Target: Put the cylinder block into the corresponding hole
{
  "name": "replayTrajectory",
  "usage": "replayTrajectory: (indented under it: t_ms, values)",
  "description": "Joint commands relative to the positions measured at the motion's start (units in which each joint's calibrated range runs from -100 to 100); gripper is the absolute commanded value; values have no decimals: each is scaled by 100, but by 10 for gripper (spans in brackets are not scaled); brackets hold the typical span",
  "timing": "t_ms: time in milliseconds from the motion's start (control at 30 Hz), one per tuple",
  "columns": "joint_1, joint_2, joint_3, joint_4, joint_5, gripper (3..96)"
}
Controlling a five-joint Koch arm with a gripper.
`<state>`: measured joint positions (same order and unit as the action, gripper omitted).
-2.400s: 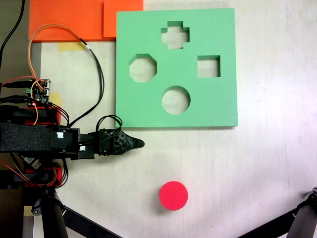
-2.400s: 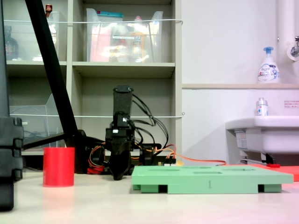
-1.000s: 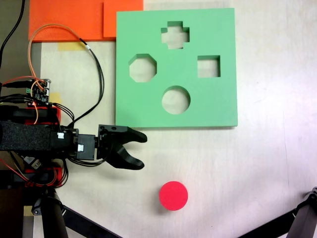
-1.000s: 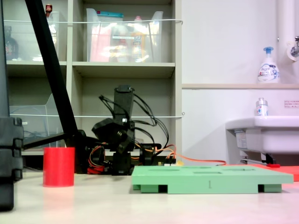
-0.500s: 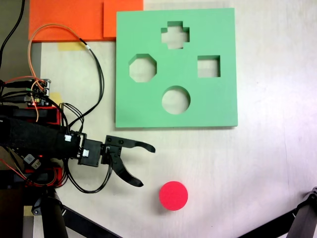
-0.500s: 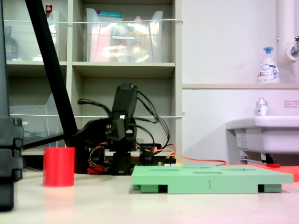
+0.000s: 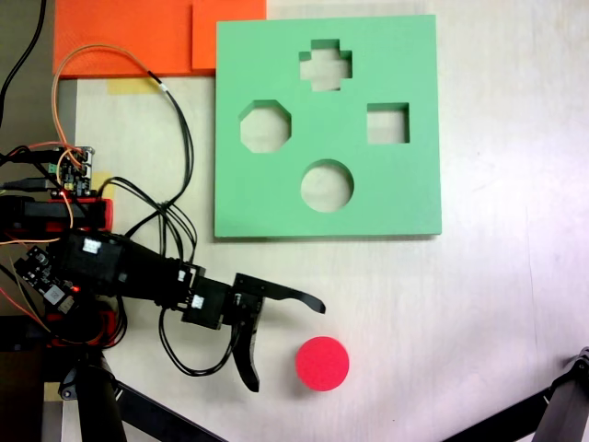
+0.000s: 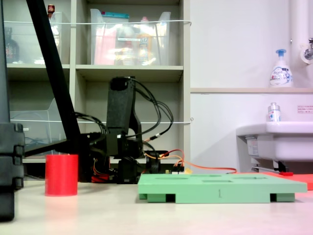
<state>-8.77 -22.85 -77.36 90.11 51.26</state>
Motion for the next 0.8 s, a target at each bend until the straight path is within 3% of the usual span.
replayTrajectory:
  t_ms: [33, 667, 800]
  values:
    - [-68, 678, 369, 565, -39, 931]
    - [-186, 2885, 2053, 517, -59, 928]
    - [-186, 2997, 2093, 507, -107, 882]
